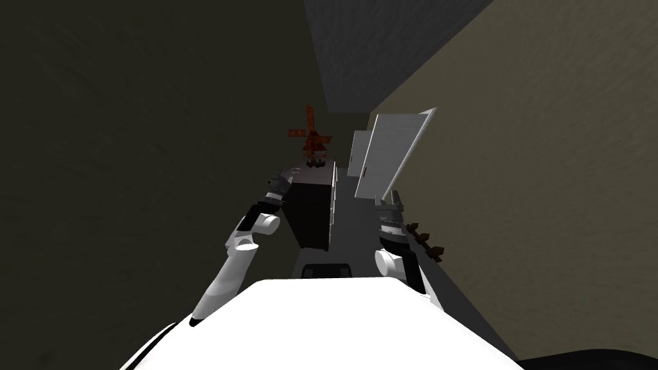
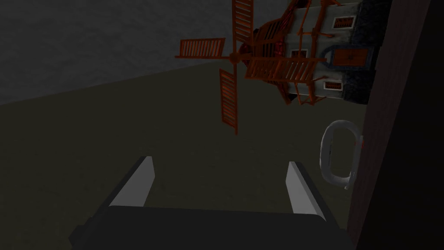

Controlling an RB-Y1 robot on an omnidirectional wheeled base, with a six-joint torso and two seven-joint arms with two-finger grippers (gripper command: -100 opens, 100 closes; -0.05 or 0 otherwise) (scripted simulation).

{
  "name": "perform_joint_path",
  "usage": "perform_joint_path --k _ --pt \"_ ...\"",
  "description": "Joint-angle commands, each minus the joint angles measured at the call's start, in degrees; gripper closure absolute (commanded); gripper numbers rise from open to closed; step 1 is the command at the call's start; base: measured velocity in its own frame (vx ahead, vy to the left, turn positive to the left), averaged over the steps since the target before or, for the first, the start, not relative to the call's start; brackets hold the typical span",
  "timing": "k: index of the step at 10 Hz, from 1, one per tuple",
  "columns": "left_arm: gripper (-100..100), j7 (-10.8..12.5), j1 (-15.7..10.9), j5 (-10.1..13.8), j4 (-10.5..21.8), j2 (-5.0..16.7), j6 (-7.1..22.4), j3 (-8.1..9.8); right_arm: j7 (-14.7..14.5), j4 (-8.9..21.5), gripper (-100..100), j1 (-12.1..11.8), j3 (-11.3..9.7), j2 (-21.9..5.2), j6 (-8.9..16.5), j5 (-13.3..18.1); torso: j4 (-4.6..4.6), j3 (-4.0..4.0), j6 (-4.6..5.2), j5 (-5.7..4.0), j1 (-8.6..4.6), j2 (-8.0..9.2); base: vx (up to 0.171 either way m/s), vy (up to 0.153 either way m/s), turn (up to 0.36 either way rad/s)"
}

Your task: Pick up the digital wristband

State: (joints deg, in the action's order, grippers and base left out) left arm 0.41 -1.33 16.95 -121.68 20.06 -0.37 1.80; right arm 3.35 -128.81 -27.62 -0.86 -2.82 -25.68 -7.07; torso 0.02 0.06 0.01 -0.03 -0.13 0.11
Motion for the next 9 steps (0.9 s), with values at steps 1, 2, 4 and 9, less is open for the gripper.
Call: perform_joint_path --k 1,2,4,9 --pt "-100 0.1 -2.7 1.0 0.9 1.2 2.9 0.31 0.0 0.0 0 0.0 0.0 0.0 0.0 0.0 0.00 0.00 0.00 0.00 0.00 0.00 -0.031 -0.042 -0.048" --pt "-100 -0.1 -4.5 2.9 2.3 3.1 4.6 0.54 0.0 0.0 0 0.0 0.0 0.0 0.0 0.0 0.01 0.00 -0.02 -0.01 -0.01 -0.01 -0.033 -0.057 -0.072" --pt "-100 -0.2 -8.4 4.8 3.8 4.9 8.7 0.75 0.0 0.0 0 0.0 0.0 0.0 0.0 0.0 0.00 0.00 -0.02 -0.02 -0.03 -0.01 -0.029 -0.044 -0.066" --pt "-100 -0.2 -15.6 8.6 6.9 8.5 16.9 1.11 0.0 0.0 0 0.0 0.0 0.0 0.0 0.0 -0.01 -0.02 -0.03 0.00 0.01 -0.04 -0.017 -0.034 -0.053"
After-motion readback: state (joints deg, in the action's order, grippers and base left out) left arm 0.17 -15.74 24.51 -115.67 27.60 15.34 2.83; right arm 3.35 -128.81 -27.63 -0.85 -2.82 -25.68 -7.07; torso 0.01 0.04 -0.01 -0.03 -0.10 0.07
